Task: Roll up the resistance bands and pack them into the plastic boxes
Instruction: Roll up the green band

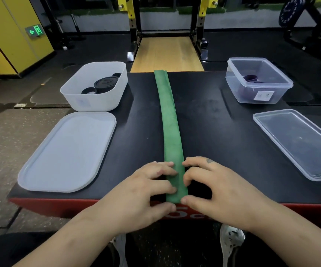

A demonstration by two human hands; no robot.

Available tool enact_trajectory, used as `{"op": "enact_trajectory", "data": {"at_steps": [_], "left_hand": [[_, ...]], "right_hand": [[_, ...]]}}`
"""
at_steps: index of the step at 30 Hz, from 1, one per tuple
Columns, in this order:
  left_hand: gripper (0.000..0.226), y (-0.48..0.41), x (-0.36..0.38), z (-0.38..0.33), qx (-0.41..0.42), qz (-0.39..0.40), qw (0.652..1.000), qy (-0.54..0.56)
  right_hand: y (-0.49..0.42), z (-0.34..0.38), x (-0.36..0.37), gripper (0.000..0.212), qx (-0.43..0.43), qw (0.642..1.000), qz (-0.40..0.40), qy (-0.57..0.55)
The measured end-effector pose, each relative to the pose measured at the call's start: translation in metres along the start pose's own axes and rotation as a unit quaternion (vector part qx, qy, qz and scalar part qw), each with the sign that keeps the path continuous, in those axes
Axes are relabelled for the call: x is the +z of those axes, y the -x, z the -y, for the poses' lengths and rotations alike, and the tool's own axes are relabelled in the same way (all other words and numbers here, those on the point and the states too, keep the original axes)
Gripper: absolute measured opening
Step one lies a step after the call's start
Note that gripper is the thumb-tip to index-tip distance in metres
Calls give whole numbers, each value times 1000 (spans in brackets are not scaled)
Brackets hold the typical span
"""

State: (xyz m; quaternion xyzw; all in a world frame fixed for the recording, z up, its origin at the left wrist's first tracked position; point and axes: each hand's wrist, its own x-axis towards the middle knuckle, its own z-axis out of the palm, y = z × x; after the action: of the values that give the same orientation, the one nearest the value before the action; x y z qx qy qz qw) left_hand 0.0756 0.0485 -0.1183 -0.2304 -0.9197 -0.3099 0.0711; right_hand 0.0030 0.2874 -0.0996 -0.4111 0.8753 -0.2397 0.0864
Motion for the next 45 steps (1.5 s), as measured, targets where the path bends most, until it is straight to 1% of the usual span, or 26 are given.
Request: {"op": "enact_trajectory", "data": {"at_steps": [2, 4, 7, 11, 18, 22, 27, 29, 31, 34, 36, 38, 40, 43, 45], "left_hand": [[23, 2, 3, 1, 13, -11, 1000, -18], [24, 3, 5, 1, 20, -21, 999, -39], [25, 2, 6, 0, 14, -38, 998, -41], [29, 4, 8, -2, -8, -58, 997, -47], [20, 2, 6, 0, -15, -50, 998, -17], [17, 0, 3, 0, -36, -38, 999, 9], [20, -6, -2, 1, -67, -2, 997, 26], [23, -10, -3, 1, -77, 7, 997, 26], [23, -12, -4, 0, -87, 6, 996, 24], [22, -13, -4, -4, -98, -9, 995, 24], [18, -13, -4, -9, -102, -29, 994, 13], [12, -14, -5, -13, -111, -47, 993, 5], [7, -15, -3, -13, -95, -61, 994, -14], [15, -15, 3, -10, -76, -75, 994, -28], [19, -15, 6, -8, -88, -84, 992, -22]], "right_hand": [[1, 4, 4, 27, -38, 999, -16, 19], [0, 7, 9, 27, -60, 997, -31, 35], [-2, 7, 15, 25, -54, 997, -41, 24], [0, 1, 16, 28, -45, 998, -33, 1], [-3, 1, 11, 37, -70, 997, -30, 26], [-2, 0, 10, 38, -33, 999, -32, -15], [-2, 1, 9, 32, -15, 996, -70, -46], [-2, 2, 11, 27, -10, 996, -70, -52], [-3, 2, 11, 29, -8, 997, -60, -49], [-8, 1, 8, 22, 5, 998, -39, -54], [-12, 0, 5, 18, 15, 998, -29, -56], [-16, 0, 4, 19, 18, 998, -25, -56], [-21, 0, 4, 21, 27, 998, -22, -57], [-25, 1, 5, 17, 30, 997, -29, -59], [-25, 3, 4, 6, 37, 995, -50, -73]]}}
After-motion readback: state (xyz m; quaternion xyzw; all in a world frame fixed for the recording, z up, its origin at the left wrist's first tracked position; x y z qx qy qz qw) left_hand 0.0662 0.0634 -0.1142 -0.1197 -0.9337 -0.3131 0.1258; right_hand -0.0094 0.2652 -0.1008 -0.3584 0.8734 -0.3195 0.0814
